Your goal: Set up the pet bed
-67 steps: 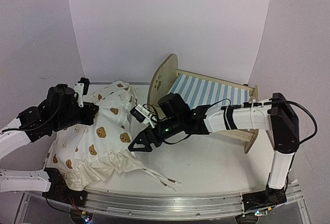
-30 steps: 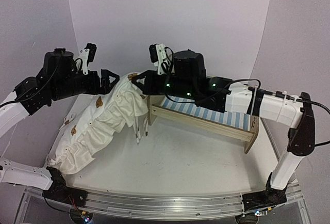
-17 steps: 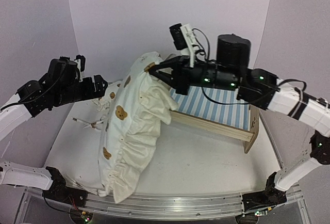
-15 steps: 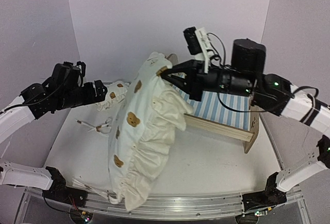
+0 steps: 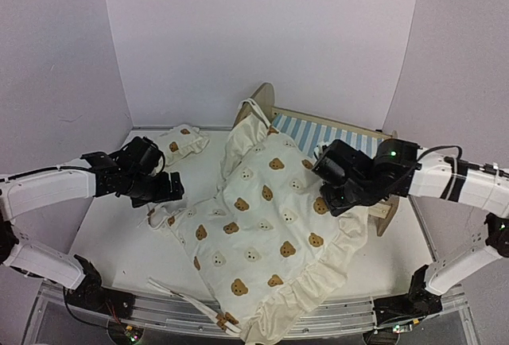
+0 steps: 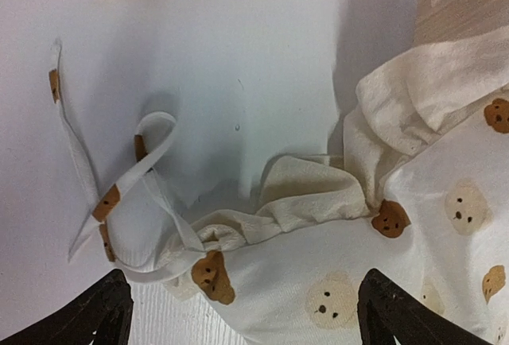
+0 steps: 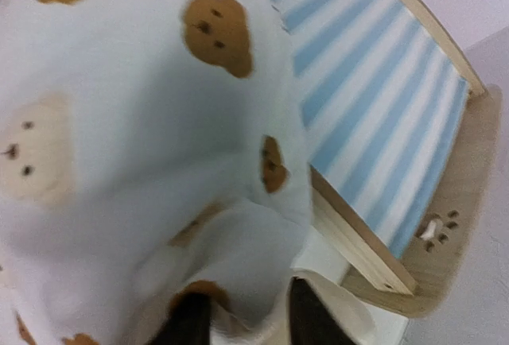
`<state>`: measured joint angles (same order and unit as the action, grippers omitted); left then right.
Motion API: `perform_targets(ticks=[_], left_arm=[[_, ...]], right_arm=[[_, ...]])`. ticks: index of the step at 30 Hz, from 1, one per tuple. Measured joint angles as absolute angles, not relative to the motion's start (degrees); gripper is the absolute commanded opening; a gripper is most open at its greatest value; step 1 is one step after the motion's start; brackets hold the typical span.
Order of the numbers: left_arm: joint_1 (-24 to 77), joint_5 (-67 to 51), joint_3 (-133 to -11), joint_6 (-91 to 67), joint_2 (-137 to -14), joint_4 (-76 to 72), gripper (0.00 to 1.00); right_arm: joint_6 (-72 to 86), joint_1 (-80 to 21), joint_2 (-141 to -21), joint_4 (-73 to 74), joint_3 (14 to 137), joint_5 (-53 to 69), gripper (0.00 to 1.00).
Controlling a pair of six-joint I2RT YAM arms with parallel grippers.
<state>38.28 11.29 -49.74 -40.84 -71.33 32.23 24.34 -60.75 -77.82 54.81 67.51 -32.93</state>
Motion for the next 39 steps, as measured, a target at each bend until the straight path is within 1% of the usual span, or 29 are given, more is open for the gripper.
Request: perform_targets(ticks=[2, 4, 8, 12, 15, 18, 22, 26, 32, 34, 35, 36, 39], left_arm=[[38.3, 10.1, -48.3, -41.0, -71.7, 30.8, 0.99], [38.3, 9.1, -46.5, -41.3, -71.7, 28.9, 0.99], [38.3, 8.4, -43.8, -42.0, -71.0, 26.9, 0.99], [38.3, 8.4, -42.5, -42.0, -67.7, 26.0, 0.99], [38.2, 8.8, -42.2, -42.0, -64.8, 25.4, 0.99], [38.2, 8.9, -42.2, -41.9, -63.5, 24.8, 0.99], [38.0, 8.8, -42.2, -41.6, -63.4, 24.3, 0.99], [37.9, 7.1, -42.2, -40.5, -64.6, 23.4, 1.0], [37.9, 5.7, -41.8, -40.4, -65.0, 22.8, 0.99], [37.9, 5.7, -41.8, -40.4, -64.6, 22.8, 0.99], [37.9, 5.7, -41.8, -40.4, -64.3, 22.8, 0.99], [37.9, 5.7, -41.8, -40.4, -64.0, 22.8, 0.99], [37.9, 5.8, -41.4, -40.4, -62.8, 22.4, 0.99]], right_arm=[[26.7, -60.7, -81.7, 60.4, 70.4, -37.1, 0.68], [25.2, -60.7, -85.8, 64.1, 74.7, -40.2, 0.82], [15.4, -60.7, -90.1, 63.9, 82.5, -40.5, 0.98], [0.3, -60.8, -87.8, 57.0, 84.4, -31.0, 0.98], [-8.2, -60.9, -86.8, 54.2, 85.8, -27.3, 0.98], [-14.8, -61.1, -89.2, 53.7, 90.5, -24.1, 0.98], [-22.9, -61.1, -93.3, 53.0, 92.8, -12.0, 0.98], [-27.9, -62.7, -98.9, 53.1, 92.8, -2.7, 0.98], [-31.0, -65.4, -106.3, 52.9, 92.6, 3.2, 0.98], [-31.1, -66.1, -106.7, 51.1, 91.5, 4.4, 0.97], [-30.9, -66.4, -106.7, 49.4, 90.3, 4.4, 0.94], [-30.6, -66.7, -106.7, 46.9, 88.7, 3.8, 0.88], [-29.5, -67.1, -106.7, 35.7, 80.8, -0.5, 0.54]])
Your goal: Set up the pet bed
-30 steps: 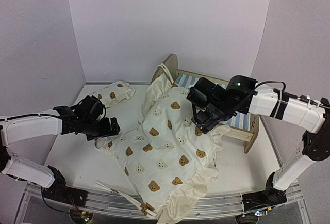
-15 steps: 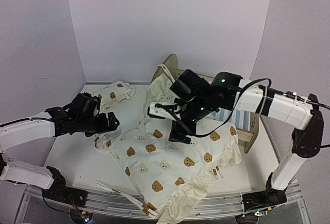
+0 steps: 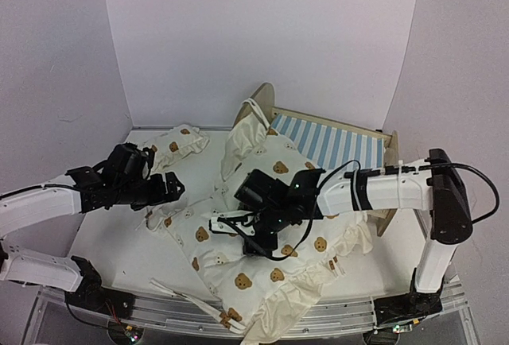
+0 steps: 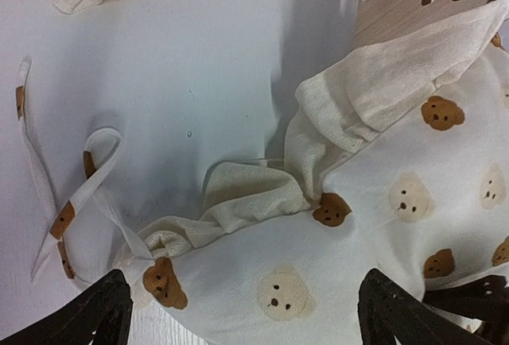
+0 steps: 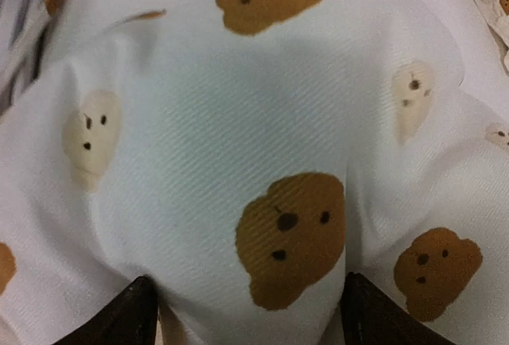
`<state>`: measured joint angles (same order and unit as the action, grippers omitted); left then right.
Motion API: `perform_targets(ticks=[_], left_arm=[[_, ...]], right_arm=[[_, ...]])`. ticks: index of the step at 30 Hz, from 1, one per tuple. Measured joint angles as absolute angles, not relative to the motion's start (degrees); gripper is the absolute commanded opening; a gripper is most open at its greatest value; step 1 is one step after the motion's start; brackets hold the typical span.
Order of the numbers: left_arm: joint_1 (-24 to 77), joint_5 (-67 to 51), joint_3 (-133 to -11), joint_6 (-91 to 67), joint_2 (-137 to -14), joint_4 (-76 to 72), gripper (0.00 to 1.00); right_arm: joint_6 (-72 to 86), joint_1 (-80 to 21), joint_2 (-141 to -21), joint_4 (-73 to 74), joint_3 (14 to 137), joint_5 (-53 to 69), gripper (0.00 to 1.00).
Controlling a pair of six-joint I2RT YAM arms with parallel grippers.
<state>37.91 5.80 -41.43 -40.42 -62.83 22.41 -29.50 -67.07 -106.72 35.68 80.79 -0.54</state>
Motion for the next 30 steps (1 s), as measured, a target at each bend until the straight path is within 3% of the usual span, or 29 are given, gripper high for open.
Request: perform_targets(ticks=[2, 4, 9, 20, 30], left_arm=[[37.9, 6.1, -41.1, -40.5, -61.5, 22.4, 0.99], [37.9, 6.2, -40.7, -40.5, -59.7, 22.5, 0.99], [37.8, 6.7, -41.2, -39.1, -54.9, 22.7, 0.99], [37.7, 6.2, -52.6, -29.4, -50.5, 24.5, 0.99], [37.6, -0.7, -54.5, -23.3, -48.2, 24.1, 0.99]], right_arm=[[-28.1, -67.0, -106.7, 29.2, 75.4, -2.7, 0.33], [-26.3, -66.7, -106.5, 23.6, 71.2, -3.1, 0.01], [-19.8, -65.0, -103.7, 15.7, 69.7, 1.5, 0.0], [-0.1, -46.8, -92.8, 8.5, 75.8, 38.9, 0.0], [15.4, -42.3, -90.8, -2.3, 74.8, 54.7, 0.0]])
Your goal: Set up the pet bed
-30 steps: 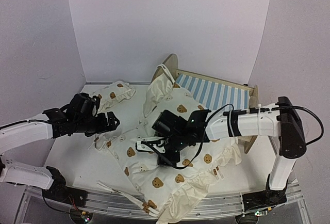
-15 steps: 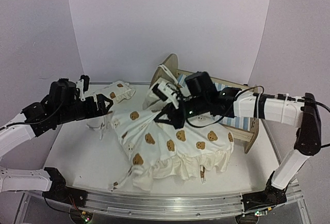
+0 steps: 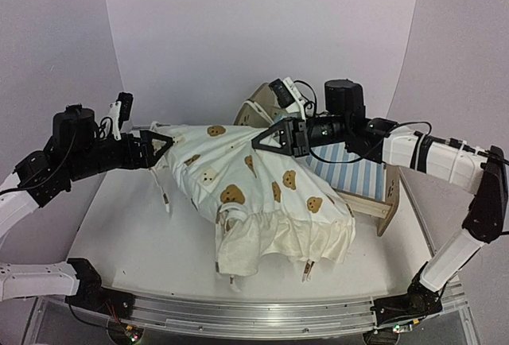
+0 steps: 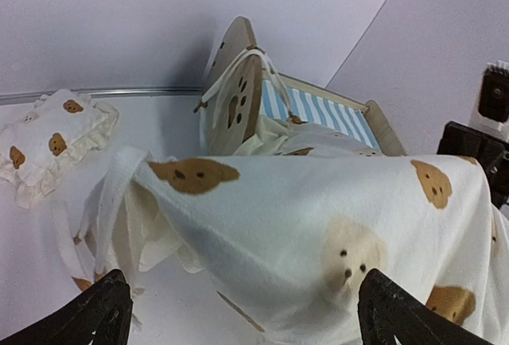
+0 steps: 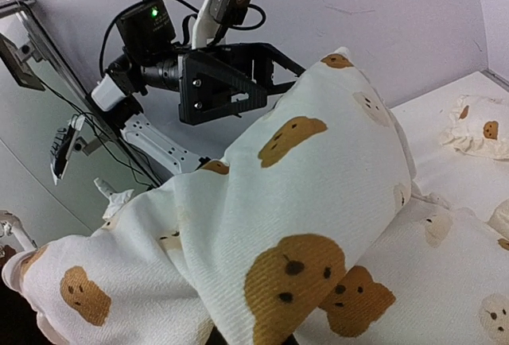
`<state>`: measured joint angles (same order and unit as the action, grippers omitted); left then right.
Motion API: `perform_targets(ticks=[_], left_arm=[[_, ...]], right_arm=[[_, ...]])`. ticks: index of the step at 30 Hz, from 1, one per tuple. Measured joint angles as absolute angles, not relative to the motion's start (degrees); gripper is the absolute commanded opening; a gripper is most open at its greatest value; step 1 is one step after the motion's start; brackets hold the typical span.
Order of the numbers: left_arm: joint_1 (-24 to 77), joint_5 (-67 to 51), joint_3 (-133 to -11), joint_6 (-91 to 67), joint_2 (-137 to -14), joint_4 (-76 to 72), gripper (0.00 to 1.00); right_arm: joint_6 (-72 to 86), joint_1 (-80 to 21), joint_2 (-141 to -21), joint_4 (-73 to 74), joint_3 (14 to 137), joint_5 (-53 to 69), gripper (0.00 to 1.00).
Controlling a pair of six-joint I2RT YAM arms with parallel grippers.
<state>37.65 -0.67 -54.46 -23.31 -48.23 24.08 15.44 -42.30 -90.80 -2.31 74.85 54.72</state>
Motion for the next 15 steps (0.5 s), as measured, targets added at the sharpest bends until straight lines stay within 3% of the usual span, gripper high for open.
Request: perform_targets(ticks=[9, 15], left_arm=[[37.6, -7.4, -55.2, -20.7, -46.4, 19.4, 0.99], [37.6, -5.3, -57.6, -19.9, -46.3, 17.2, 0.99]], right_arm=[[28.3, -37.8, -89.4, -13.0, 74.1, 62.1, 0.0], [38.1, -33.3, -87.9, -22.5, 74.1, 62.9, 0.0]])
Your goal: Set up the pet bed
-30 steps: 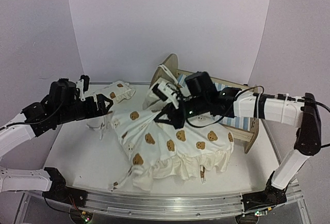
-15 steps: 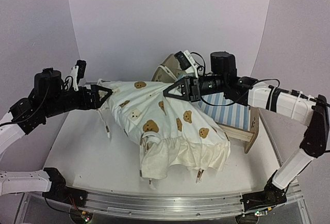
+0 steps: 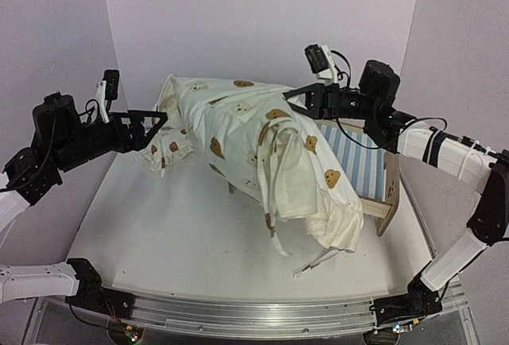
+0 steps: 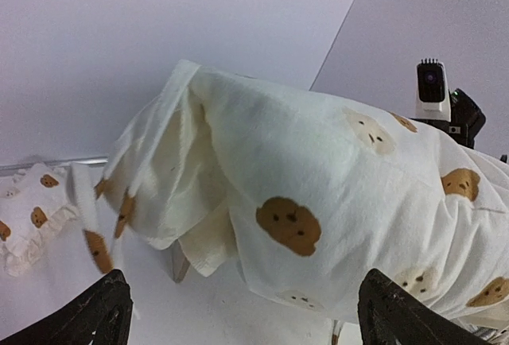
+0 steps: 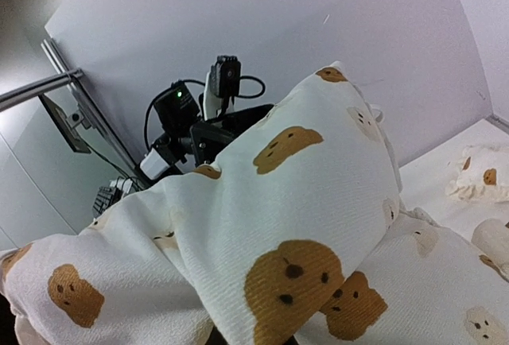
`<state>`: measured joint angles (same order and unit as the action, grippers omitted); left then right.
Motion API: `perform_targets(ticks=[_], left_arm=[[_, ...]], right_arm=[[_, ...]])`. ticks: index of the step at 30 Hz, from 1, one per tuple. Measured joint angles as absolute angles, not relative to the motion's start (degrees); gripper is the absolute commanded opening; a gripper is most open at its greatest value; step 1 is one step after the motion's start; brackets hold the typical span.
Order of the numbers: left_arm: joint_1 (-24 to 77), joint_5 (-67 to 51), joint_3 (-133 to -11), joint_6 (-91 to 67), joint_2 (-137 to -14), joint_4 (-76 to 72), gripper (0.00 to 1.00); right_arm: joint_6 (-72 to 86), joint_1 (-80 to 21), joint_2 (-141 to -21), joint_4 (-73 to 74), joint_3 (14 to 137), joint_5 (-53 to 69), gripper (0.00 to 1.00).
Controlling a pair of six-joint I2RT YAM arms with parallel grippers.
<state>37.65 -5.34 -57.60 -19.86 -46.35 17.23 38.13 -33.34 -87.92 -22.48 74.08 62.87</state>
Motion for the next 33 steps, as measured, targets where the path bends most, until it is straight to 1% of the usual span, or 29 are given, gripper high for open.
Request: perform_targets(ticks=[5, 8, 11, 13, 16, 19, 22, 25, 28, 30, 32, 33], left_arm=[[37.6, 0.1, -59.7, -20.1, -47.0, 15.5, 0.99], [37.5, -0.1, -61.5, -21.4, -49.5, 13.0, 0.99], [37.5, -4.7, -60.9, -24.3, -52.4, 7.1, 0.99], [37.5, -9.2, -59.7, -26.9, -55.1, 2.0, 0.97], [37.5, -14.2, -59.6, -29.3, -60.3, -2.2, 0.99], [37.5, -17.0, -59.6, -30.9, -64.8, -3.8, 0.99], [37.5, -18.7, -59.8, -31.8, -67.0, -5.0, 0.99], [37.6, -20.1, -61.6, -32.6, -69.8, -6.3, 0.99], [37.6, -20.4, -63.8, -33.2, -72.7, -7.4, 0.99], [37.6, -20.5, -65.6, -33.6, -74.8, -7.8, 0.99], [37.6, -20.9, -67.5, -34.3, -77.5, -8.2, 0.99], [37.6, -21.0, -68.2, -34.5, -78.6, -8.6, 0.99]], right_arm=[[50.0, -29.9, -88.0, -34.2, 75.4, 60.8, 0.0], [56.2, -28.8, -88.6, -40.1, 77.9, 56.8, 0.0], [64.2, -28.0, -91.2, -49.5, 80.2, 52.0, 0.0], [71.5, -27.7, -95.3, -58.9, 82.6, 48.3, 0.0], [79.2, -27.6, -103.5, -68.8, 88.4, 44.5, 0.0], [82.4, -27.3, -109.7, -73.0, 90.6, 41.9, 0.0], [82.2, -26.4, -111.9, -74.1, 86.5, 40.5, 0.01], [80.5, -25.0, -111.9, -75.0, 79.5, 40.3, 0.12], [76.9, -22.7, -111.1, -73.6, 70.7, 40.3, 0.25], [71.9, -21.4, -109.1, -68.3, 65.8, 40.4, 0.38], [65.0, -20.3, -105.4, -58.1, 63.4, 40.1, 0.57], [60.8, -20.1, -103.2, -51.3, 63.4, 39.4, 0.65]])
